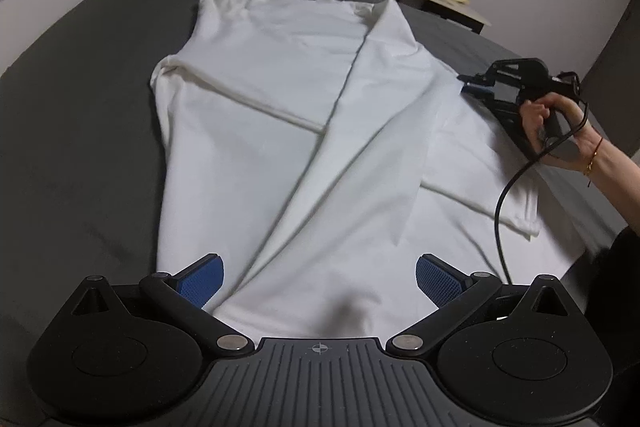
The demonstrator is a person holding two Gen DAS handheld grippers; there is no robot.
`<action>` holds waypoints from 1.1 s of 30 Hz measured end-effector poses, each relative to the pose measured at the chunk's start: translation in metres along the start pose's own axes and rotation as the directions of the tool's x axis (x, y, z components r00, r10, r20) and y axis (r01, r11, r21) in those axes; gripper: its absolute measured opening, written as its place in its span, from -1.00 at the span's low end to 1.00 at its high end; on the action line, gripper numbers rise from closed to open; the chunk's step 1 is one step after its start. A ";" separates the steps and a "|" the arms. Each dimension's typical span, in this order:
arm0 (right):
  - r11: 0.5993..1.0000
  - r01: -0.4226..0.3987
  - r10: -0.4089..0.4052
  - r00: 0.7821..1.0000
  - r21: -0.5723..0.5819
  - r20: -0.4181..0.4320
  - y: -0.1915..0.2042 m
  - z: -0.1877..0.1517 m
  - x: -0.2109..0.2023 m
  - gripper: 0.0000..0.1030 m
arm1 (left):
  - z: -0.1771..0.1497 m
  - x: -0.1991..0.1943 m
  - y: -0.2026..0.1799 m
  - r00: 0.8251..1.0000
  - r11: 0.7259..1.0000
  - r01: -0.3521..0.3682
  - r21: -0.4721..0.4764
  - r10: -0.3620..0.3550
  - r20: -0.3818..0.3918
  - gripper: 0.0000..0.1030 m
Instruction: Fold clothes
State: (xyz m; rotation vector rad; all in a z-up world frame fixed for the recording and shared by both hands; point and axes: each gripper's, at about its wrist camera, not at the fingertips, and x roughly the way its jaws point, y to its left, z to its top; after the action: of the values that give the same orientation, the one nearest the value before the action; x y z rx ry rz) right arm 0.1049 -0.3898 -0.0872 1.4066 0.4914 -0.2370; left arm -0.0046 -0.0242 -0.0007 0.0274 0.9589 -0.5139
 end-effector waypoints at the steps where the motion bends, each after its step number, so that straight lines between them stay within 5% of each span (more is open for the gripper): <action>1: 1.000 0.000 0.000 1.000 0.002 -0.001 0.000 0.000 0.000 -0.84 | -0.001 0.000 -0.001 1.000 1.000 0.002 0.018 -0.002 -0.010 1.00; 6: 1.000 0.003 -0.003 1.000 0.012 -0.006 0.000 0.000 0.000 -0.84 | -0.006 -0.004 -0.029 0.999 0.962 0.025 0.272 -0.017 -0.032 1.00; 9: 1.000 0.002 -0.002 1.000 0.012 -0.010 -0.001 0.000 0.000 -0.84 | -0.016 -0.003 -0.058 0.998 0.876 0.042 0.480 -0.016 -0.060 1.00; 11: 1.000 0.003 -0.003 1.000 0.011 -0.011 -0.001 0.001 0.000 -0.84 | -0.026 -0.002 -0.077 0.997 0.789 0.046 0.613 0.002 -0.077 1.00; 14: 1.000 0.005 -0.005 1.000 0.008 -0.010 -0.001 0.001 0.000 -0.84 | -0.035 -0.002 -0.094 0.997 0.690 0.028 0.723 0.035 -0.072 0.99; 17: 1.000 0.006 -0.005 1.000 0.007 -0.011 -0.001 0.001 0.000 -0.84 | -0.029 -0.003 -0.096 0.997 0.688 0.006 0.726 0.053 -0.058 0.89; 21: 1.000 0.006 -0.005 1.000 0.007 -0.011 -0.001 0.002 0.000 -0.84 | -0.027 -0.004 -0.093 0.991 0.650 -0.015 0.760 0.111 -0.075 -0.02; 28: 1.000 0.006 -0.005 1.000 0.006 -0.013 -0.001 0.002 0.001 -0.84 | -0.033 0.000 -0.096 0.981 0.593 0.028 0.805 0.138 -0.135 -0.07; 30: 1.000 0.006 -0.006 1.000 0.006 -0.013 -0.001 0.002 0.001 -0.84 | -0.031 0.003 -0.094 0.979 0.614 0.028 0.789 0.144 -0.147 -0.39; 33: 1.000 0.006 -0.006 1.000 0.001 -0.012 -0.001 0.002 0.001 -0.84 | -0.027 0.004 -0.091 0.977 0.653 0.026 0.757 0.144 -0.158 -0.41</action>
State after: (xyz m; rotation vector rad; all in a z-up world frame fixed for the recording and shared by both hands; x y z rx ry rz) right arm 0.1051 -0.3914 -0.0883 1.4088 0.5060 -0.2341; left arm -0.0627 -0.0998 -0.0011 0.8969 0.8761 -0.8396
